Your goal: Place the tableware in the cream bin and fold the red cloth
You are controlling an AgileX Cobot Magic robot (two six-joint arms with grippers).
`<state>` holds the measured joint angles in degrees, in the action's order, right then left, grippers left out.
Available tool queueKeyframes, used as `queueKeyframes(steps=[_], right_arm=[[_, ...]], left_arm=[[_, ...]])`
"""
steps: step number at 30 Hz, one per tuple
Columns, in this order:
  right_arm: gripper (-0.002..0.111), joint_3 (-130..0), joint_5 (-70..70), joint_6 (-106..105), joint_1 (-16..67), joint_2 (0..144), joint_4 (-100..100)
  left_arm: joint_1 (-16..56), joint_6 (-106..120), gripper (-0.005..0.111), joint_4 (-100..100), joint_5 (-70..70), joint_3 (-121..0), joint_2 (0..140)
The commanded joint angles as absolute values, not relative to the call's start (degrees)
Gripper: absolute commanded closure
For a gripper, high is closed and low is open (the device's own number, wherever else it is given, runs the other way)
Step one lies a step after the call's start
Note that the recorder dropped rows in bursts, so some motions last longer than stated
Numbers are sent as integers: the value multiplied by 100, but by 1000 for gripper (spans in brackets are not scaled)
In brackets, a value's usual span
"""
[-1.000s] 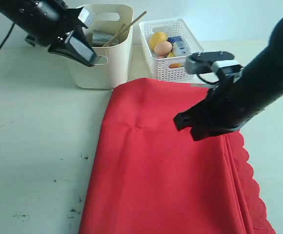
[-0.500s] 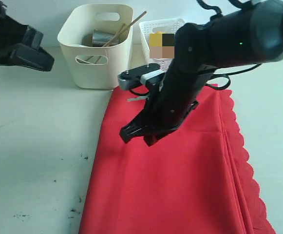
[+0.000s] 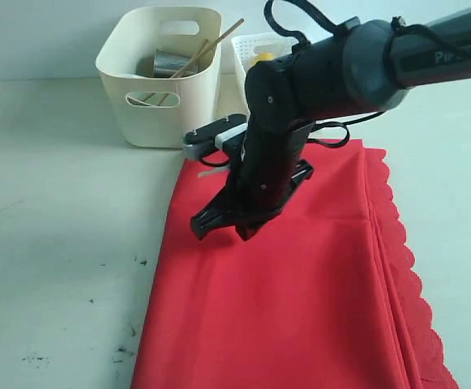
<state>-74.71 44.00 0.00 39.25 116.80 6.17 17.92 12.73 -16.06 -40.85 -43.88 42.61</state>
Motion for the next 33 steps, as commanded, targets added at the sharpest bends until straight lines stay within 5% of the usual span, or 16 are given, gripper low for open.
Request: queueKeyframes(steps=[1,16,33], right_arm=[[108,-7511,4359,496,3918,11882,203],[108,-7133,4374,1492,3757,12012,-553],[108,-5655,4290,1443,2082,11279,-1218]], left_arm=[[1767,1000,107,-1155,-3967,-4046,3400],[1767,989,107,-922,-4188,-3756,2306],[1767,989,107,-749,-4186,-3756,2306]])
